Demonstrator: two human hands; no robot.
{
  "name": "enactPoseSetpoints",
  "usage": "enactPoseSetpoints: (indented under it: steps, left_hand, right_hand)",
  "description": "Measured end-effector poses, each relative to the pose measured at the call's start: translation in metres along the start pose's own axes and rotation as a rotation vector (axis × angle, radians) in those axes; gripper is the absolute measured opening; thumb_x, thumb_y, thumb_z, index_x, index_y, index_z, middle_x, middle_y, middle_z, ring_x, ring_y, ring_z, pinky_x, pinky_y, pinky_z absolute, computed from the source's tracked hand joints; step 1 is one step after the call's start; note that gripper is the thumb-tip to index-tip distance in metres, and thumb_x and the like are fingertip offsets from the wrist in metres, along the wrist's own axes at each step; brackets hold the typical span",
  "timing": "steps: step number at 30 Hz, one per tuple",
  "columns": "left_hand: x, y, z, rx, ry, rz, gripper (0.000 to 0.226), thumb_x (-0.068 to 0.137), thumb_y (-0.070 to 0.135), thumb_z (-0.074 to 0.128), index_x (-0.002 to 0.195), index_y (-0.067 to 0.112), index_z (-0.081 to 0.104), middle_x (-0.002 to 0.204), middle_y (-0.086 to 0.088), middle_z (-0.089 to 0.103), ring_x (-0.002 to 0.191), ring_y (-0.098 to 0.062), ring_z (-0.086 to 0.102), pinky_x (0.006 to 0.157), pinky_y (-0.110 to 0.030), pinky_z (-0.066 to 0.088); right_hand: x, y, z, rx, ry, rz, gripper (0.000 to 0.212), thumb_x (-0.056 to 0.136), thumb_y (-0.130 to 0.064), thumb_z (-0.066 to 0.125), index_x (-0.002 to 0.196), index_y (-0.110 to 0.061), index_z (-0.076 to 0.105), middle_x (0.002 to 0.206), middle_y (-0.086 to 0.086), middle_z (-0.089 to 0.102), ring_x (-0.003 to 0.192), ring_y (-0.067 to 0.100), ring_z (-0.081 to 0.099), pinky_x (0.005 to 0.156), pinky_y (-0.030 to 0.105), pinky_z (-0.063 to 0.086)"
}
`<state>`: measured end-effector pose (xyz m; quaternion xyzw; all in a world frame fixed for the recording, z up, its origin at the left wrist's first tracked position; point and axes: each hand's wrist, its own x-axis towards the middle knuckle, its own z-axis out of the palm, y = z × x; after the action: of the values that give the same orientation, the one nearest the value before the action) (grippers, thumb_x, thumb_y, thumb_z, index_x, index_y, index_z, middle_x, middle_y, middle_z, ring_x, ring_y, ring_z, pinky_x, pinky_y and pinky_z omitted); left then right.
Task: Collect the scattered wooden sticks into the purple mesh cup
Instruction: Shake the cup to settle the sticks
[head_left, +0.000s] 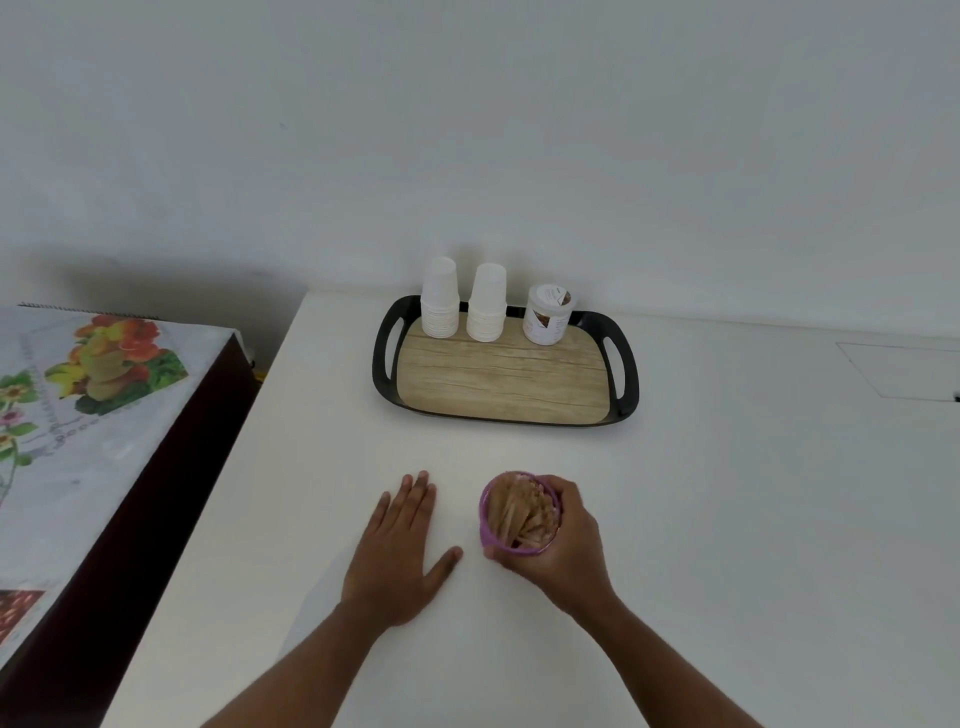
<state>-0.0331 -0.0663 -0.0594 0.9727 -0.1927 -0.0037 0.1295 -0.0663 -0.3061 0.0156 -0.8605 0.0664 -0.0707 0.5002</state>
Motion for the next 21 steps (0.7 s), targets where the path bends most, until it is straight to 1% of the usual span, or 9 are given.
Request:
enactPoseSetpoints:
  steps: [2,5,8,11,14,19,21]
  left_hand:
    - [0.001,0.001,0.000,-0.003,-0.013,-0.008,0.089,0.099,0.073,0.022,0.164,0.015,0.002,0.172,0.001,-0.008,0.157,-0.014,-0.013,0.127,-0.038,0.000]
    - [0.001,-0.002,-0.001,-0.009,-0.013,-0.010,0.089,0.098,0.073,0.022,0.164,0.016,0.002,0.172,0.002,-0.008,0.157,-0.012,-0.014,0.126,-0.036,0.000]
    - [0.001,0.000,-0.001,-0.018,-0.002,-0.014,0.088,0.099,0.071,0.026,0.164,0.016,0.006,0.172,0.003,-0.004,0.158,-0.012,-0.011,0.126,-0.037,0.001]
    - [0.000,0.000,-0.002,-0.030,0.007,-0.010,0.088,0.099,0.070,0.029,0.164,0.015,0.009,0.172,0.003,-0.003,0.158,-0.012,-0.009,0.126,-0.036,0.000]
    - [0.000,0.000,-0.002,-0.027,0.014,-0.013,0.087,0.099,0.070,0.029,0.164,0.015,0.009,0.172,0.003,-0.002,0.158,-0.012,-0.009,0.126,-0.036,0.000]
    - [0.000,0.000,-0.003,-0.028,-0.002,-0.018,0.088,0.098,0.072,0.026,0.164,0.018,0.005,0.172,0.005,-0.006,0.157,-0.010,-0.012,0.127,-0.036,0.000]
    - [0.000,0.000,-0.001,-0.017,0.007,-0.019,0.088,0.098,0.072,0.026,0.164,0.018,0.005,0.172,0.006,-0.006,0.157,-0.009,-0.012,0.127,-0.037,0.002]
  right_hand:
    - [0.002,0.000,-0.001,0.038,0.073,0.034,0.102,0.045,-0.067,0.096,0.129,-0.033,0.049,0.121,-0.017,0.065,0.109,0.005,0.066,0.084,0.031,0.064]
    - [0.005,-0.001,-0.001,0.030,0.047,0.025,0.103,0.044,-0.065,0.097,0.129,-0.032,0.049,0.119,-0.016,0.066,0.107,0.002,0.066,0.084,0.031,0.063]
    - [0.007,-0.003,-0.002,0.055,0.137,0.061,0.100,0.044,-0.064,0.097,0.126,-0.033,0.049,0.117,-0.018,0.065,0.105,0.001,0.066,0.083,0.033,0.063]
    - [0.008,-0.003,-0.002,0.046,0.089,0.050,0.102,0.042,-0.068,0.096,0.126,-0.033,0.050,0.118,-0.015,0.066,0.106,0.005,0.067,0.084,0.034,0.063]
    - [0.008,-0.002,-0.004,0.069,0.158,0.075,0.105,0.040,-0.072,0.095,0.126,-0.034,0.049,0.116,-0.017,0.066,0.105,0.005,0.067,0.083,0.035,0.063]
    - [0.002,0.005,-0.002,0.057,0.140,0.087,0.105,0.038,-0.070,0.097,0.124,-0.032,0.050,0.115,-0.015,0.067,0.103,0.005,0.067,0.084,0.036,0.062]
    - [0.001,0.007,-0.003,0.064,0.161,0.068,0.105,0.039,-0.070,0.096,0.125,-0.030,0.051,0.117,-0.014,0.067,0.105,0.007,0.067,0.083,0.033,0.062]
